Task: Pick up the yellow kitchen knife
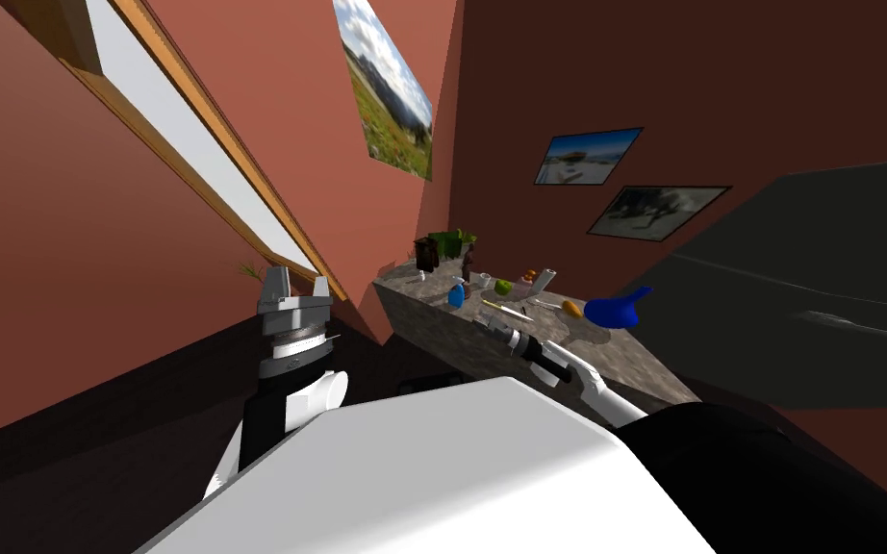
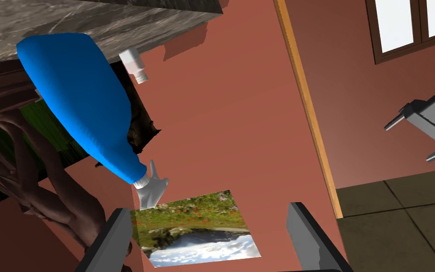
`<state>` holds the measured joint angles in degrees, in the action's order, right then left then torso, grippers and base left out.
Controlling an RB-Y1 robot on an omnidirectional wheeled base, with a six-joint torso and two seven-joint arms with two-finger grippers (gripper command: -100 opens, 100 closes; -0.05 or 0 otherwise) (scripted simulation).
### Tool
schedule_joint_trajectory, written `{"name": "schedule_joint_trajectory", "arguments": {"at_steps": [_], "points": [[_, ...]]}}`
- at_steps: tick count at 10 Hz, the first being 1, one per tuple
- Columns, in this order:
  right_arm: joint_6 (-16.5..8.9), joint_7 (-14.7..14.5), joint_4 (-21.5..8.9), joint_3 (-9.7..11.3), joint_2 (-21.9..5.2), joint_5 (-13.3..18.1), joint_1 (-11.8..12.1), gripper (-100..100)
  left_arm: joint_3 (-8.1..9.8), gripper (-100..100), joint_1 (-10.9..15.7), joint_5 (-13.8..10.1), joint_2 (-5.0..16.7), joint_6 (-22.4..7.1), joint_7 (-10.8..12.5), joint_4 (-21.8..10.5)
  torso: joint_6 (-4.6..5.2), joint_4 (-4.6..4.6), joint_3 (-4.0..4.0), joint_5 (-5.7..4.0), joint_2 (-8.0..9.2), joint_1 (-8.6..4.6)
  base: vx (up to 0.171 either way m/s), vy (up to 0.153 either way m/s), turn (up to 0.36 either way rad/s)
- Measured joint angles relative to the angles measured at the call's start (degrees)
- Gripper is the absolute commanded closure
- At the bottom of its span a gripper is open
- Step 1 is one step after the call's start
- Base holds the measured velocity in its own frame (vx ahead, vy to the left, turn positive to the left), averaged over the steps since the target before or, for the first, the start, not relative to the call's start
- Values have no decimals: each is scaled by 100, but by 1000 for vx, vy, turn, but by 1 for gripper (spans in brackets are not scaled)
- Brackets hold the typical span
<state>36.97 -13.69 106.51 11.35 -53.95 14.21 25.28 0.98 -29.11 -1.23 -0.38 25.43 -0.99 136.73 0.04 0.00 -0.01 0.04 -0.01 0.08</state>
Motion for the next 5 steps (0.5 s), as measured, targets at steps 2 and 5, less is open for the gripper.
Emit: {"name": "schedule_joint_trajectory", "arguments": {"at_steps": [2, 5], "points": [[72, -8, -238, 91, -328, 127, -85, -100, 0, 0, 0, 0, 0, 0, 0, 0, 1, 0, 0, -1, 1, -4, 20, 17, 152], [191, -46, -662, 287, -766, 361, -234, -100, 0, 0, 1, 0, 0, 0, 0, 0, -3, 0, 0, -2, -1, -9, 23, 3, 147]]}}
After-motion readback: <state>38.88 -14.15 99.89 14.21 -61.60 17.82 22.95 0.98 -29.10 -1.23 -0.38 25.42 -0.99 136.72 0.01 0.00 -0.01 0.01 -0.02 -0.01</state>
